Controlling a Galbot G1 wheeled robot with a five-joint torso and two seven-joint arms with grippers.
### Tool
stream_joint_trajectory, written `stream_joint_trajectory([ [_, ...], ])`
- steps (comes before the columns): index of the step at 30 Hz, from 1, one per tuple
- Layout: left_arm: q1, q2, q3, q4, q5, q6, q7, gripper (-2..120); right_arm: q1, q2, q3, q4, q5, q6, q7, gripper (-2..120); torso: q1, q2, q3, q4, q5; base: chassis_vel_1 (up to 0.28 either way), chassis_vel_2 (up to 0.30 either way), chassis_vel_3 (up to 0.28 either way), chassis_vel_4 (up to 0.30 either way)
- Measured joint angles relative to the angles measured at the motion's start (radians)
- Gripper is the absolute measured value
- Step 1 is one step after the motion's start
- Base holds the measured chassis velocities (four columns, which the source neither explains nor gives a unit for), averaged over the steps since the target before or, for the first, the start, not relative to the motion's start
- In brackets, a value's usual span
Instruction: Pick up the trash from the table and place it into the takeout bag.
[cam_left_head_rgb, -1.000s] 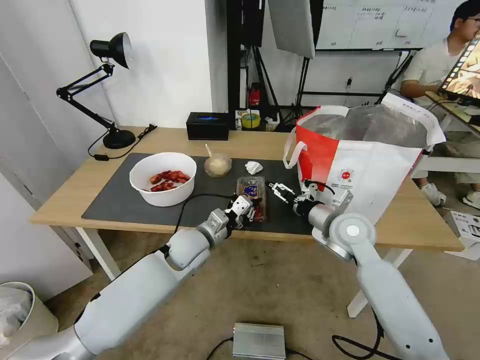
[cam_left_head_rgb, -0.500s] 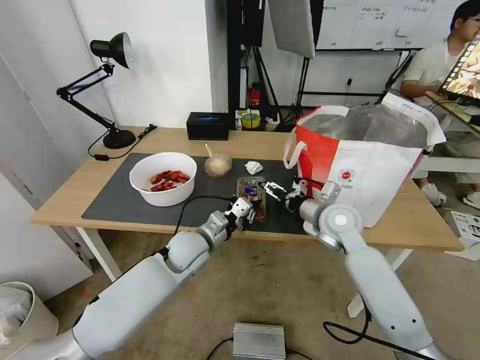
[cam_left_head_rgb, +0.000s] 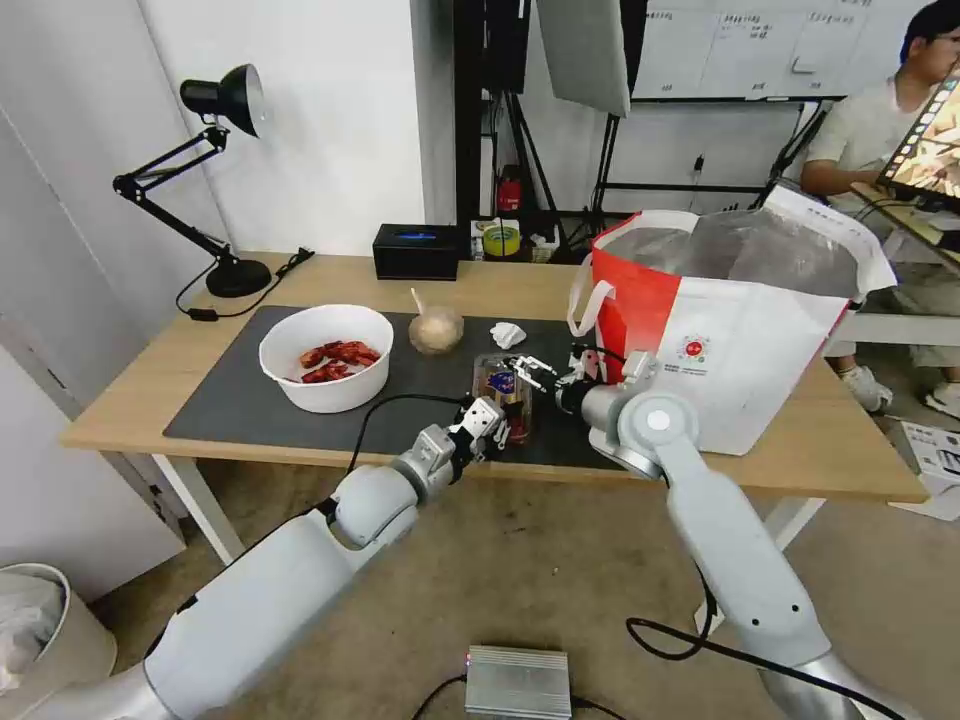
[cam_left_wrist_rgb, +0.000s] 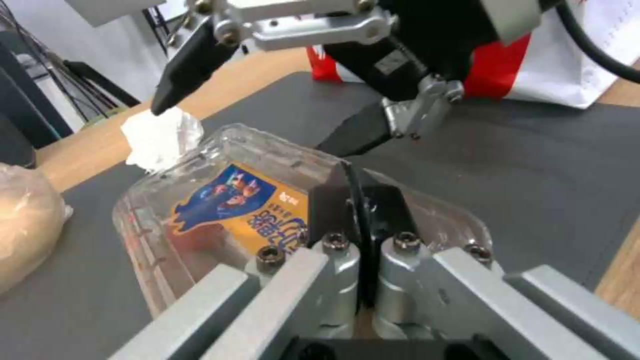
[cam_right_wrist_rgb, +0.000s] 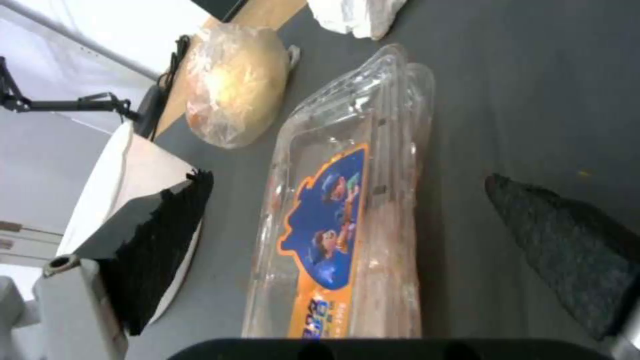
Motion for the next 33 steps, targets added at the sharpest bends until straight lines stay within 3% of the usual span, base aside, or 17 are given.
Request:
stream_joint_trajectory([
  [33,0.002,0.003,-0.004,0.002,0.004,-0.015,-0.001,0,0.032,0.058,-0.038,-0.034,-0.019,-0.03,0.018,100,0.0,0.0,0.0,0.0,0.0,0.0,0.0,0.0,0.0],
])
